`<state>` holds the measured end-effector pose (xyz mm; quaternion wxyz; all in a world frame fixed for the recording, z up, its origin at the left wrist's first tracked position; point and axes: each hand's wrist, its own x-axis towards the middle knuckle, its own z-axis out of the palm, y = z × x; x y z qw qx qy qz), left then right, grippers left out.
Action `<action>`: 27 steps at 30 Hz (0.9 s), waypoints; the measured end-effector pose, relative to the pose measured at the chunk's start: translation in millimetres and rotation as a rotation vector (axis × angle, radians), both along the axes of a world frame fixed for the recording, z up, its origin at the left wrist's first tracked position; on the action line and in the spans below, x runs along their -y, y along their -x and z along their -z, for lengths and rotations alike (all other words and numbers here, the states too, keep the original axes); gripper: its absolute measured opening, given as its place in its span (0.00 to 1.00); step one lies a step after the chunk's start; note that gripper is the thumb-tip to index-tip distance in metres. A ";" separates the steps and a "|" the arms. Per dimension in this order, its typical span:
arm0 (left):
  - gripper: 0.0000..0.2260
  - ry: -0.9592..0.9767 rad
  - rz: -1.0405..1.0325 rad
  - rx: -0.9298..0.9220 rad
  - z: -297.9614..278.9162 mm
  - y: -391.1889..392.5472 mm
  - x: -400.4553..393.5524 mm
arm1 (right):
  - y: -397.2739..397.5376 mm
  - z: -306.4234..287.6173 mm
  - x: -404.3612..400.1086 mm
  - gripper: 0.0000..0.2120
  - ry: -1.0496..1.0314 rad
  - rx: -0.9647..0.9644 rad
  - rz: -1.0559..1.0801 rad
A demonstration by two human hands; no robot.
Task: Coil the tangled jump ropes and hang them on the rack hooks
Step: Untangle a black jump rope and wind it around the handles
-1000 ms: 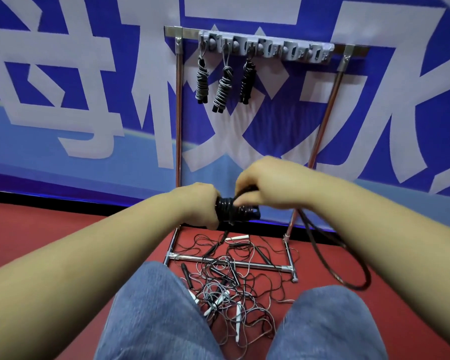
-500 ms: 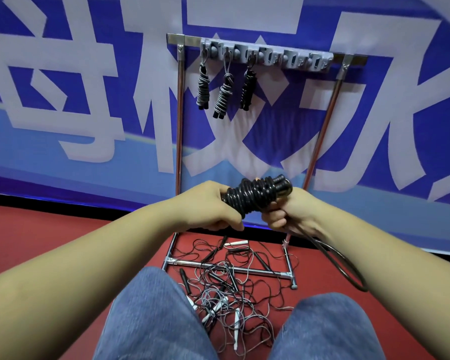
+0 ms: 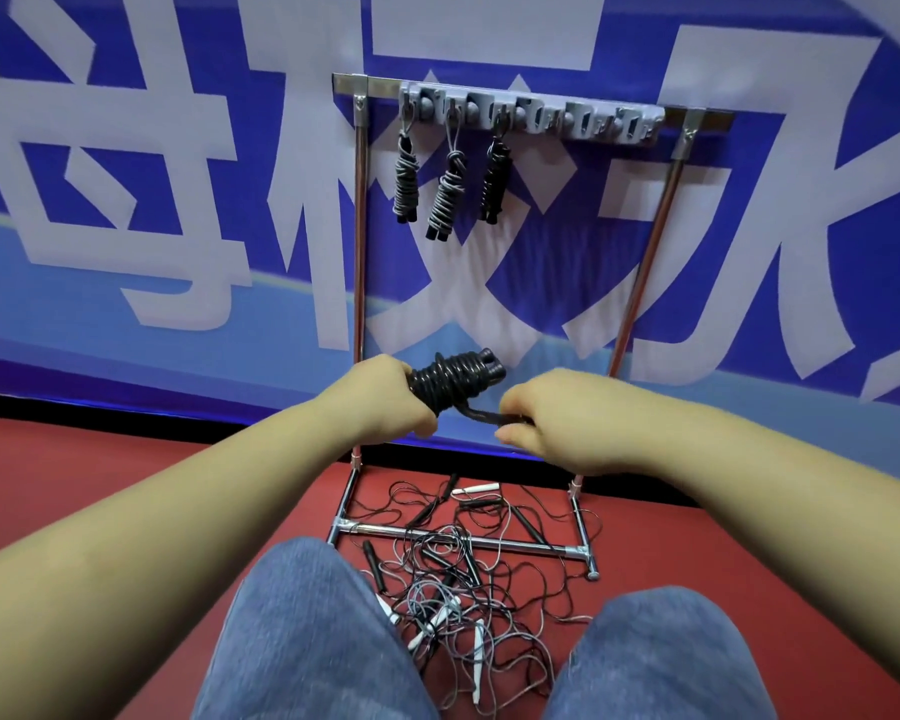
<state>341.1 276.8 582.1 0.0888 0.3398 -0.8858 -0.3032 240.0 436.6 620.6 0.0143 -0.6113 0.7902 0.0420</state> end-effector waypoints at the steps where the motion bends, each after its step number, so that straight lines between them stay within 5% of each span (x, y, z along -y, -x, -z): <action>1: 0.06 -0.001 0.011 0.035 -1.9 1.0 -0.8 | -0.4 -6.6 1.8 0.11 0.009 -0.061 -0.030; 4: 0.07 -0.037 0.085 0.180 -10.1 -0.4 -3.1 | 6.3 -26.7 9.0 0.09 0.043 -0.051 -0.088; 8: 0.09 -0.160 0.327 0.312 -17.0 -9.8 -14.2 | 18.4 -49.4 17.5 0.06 0.115 0.338 -0.124; 17: 0.09 -0.582 0.710 -0.058 -24.6 -33.3 -15.1 | 30.0 -26.8 14.9 0.09 0.214 1.271 -0.024; 24: 0.05 -0.899 0.699 -0.221 -7.6 -38.4 -14.2 | 22.9 -13.9 6.1 0.16 0.224 1.415 0.028; 27: 0.07 -0.955 0.660 -0.235 -1.8 -37.8 -14.7 | 11.8 -11.8 0.7 0.13 0.272 1.318 0.098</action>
